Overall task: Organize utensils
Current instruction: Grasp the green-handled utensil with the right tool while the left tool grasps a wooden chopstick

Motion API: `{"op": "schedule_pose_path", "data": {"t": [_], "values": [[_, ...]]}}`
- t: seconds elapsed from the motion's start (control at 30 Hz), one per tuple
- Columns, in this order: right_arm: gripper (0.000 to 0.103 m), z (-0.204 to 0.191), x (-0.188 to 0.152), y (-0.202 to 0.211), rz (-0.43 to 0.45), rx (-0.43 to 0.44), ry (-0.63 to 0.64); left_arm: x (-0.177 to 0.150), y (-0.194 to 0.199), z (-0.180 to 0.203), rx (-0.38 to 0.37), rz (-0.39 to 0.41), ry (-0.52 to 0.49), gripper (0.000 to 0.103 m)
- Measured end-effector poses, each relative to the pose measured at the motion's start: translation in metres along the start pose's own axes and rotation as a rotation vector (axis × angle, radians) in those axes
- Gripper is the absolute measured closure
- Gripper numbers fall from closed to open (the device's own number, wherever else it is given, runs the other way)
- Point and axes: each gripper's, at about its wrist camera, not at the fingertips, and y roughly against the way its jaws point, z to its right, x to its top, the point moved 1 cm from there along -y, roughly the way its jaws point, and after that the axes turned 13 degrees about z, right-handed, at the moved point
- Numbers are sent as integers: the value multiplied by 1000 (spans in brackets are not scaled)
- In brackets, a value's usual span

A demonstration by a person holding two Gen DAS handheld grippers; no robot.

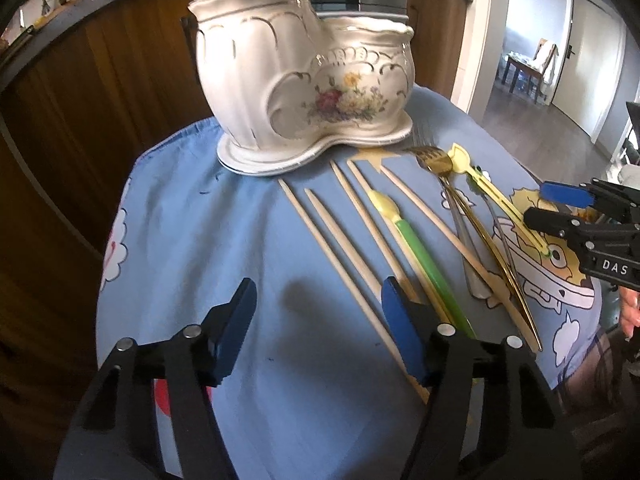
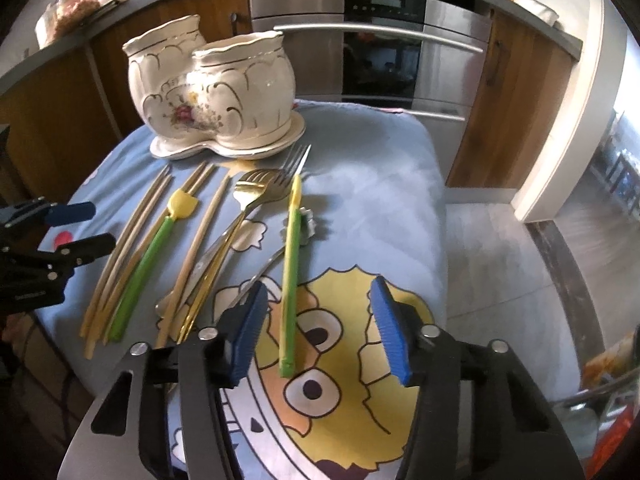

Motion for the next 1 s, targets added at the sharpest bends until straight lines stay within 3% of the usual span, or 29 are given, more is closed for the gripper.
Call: {"op": "schedule_pose_path", "data": {"t": [0.2,0.63,1.0], "values": [[63,-4,0,-8,-30,21,8,-2,-9,5,-11,-47,-10,62],[67,-5,6,-28,-48,19,40,10,-22,-1,-19,-87,-49,78],[94,-8,7,-30,-57,74,1,10,-25,-18,-12,-101,-15,85]]}}
